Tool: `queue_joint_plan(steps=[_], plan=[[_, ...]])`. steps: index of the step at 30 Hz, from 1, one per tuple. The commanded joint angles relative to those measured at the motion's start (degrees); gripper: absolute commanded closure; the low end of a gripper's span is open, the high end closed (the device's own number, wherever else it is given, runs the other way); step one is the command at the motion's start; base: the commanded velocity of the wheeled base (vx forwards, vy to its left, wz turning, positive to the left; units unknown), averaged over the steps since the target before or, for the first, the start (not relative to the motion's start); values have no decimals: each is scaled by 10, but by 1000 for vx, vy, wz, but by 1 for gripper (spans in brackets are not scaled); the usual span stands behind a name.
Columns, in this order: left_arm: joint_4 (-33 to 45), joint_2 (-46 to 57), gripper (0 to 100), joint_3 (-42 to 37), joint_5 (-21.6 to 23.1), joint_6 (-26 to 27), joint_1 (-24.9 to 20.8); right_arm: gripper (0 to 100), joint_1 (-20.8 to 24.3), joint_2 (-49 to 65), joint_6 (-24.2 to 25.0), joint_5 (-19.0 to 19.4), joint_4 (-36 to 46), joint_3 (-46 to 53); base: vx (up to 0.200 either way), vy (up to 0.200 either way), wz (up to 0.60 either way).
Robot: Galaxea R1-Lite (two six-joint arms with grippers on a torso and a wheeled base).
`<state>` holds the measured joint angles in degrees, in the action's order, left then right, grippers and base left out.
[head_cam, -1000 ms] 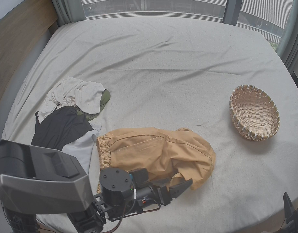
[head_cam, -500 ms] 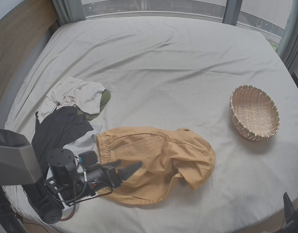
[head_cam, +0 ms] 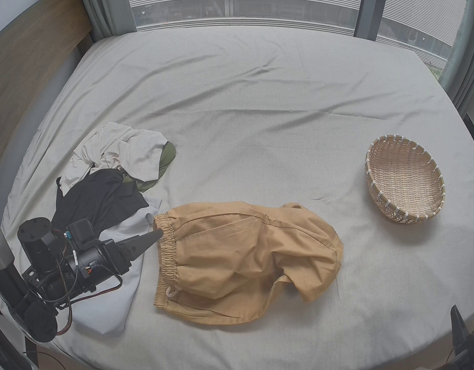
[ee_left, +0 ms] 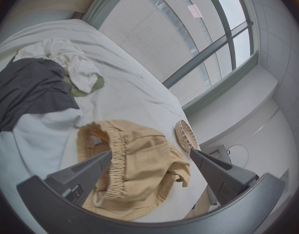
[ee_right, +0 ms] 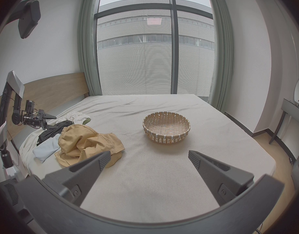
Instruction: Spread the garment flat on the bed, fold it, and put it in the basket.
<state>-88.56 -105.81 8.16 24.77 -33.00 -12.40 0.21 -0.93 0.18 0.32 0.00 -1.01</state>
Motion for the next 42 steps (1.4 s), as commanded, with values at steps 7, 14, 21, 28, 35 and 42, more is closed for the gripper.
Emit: queue_joint_plan(steps=[7, 14, 21, 28, 35, 42], plan=[[-1, -85, 0, 38, 0, 2, 1, 0, 1, 9, 0, 0, 0, 9, 0, 0, 0], [-1, -94, 0, 69, 1, -10, -34, 0, 0, 8, 0, 0, 0, 9, 0, 0, 0], [-2, -125, 0, 103, 0, -15, -50, 0, 0, 8, 0, 0, 0, 9, 0, 0, 0], [-2, -137, 0, 119, 0, -15, -62, 0, 1, 9, 0, 0, 0, 9, 0, 0, 0], [-2, -140, 0, 132, -1, -15, -69, 0, 1, 8, 0, 0, 0, 9, 0, 0, 0], [-2, -159, 100, 148, -4, -13, -69, 0, 1, 9, 0, 0, 0, 9, 0, 0, 0]])
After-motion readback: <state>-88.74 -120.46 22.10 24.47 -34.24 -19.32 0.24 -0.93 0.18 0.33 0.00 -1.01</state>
